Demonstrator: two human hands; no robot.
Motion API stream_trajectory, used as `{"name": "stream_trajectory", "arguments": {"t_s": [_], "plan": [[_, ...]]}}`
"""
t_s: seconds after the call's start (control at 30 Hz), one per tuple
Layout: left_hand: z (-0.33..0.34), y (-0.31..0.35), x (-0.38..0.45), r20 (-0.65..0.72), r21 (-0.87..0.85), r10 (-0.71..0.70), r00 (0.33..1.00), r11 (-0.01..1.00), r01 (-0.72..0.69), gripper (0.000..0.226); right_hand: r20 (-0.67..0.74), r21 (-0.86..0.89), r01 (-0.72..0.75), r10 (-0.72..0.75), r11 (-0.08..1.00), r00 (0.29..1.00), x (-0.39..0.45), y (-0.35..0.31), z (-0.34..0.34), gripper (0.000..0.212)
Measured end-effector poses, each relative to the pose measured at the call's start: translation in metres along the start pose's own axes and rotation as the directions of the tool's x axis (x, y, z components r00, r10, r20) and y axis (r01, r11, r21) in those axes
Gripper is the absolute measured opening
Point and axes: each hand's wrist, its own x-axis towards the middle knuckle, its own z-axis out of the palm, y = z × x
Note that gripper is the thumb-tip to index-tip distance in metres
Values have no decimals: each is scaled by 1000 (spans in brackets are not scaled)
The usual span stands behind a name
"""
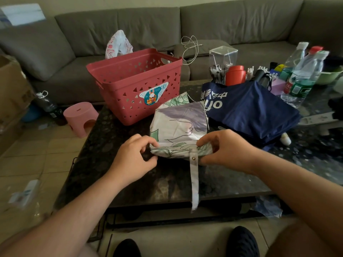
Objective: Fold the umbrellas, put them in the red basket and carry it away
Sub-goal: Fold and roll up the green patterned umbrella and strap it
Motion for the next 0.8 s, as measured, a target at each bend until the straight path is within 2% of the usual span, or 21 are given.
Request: {"name": "stream_trajectory", "arguments": {"t_s": [0.1,0.27,0.43,0.6,0.7,0.8], "plan": [[0,3,-1,1,-100,-88,996,991,87,35,-30,14,-2,3,1000,1000,1,6,-5,41],[2,7,-4,-1,-250,-143,990,958,138,42,-55,47,-6,8,999,998,1,10,-6,37],[5,5,0,-2,-340,-183,983,925,171,37,-127,98,-9,21,995,992,4,13,-3,34],[5,4,3,50,-414,-236,970,879,235,36,-187,1,-6,6,1000,982,5,13,-3,30],[-1,0,5,133,-429,-243,961,860,277,31,-235,-145,23,-57,989,970,1,9,-3,23],[-5,-4,3,161,-443,-230,960,852,278,30,-225,-200,101,-146,975,963,-5,3,0,17]]}}
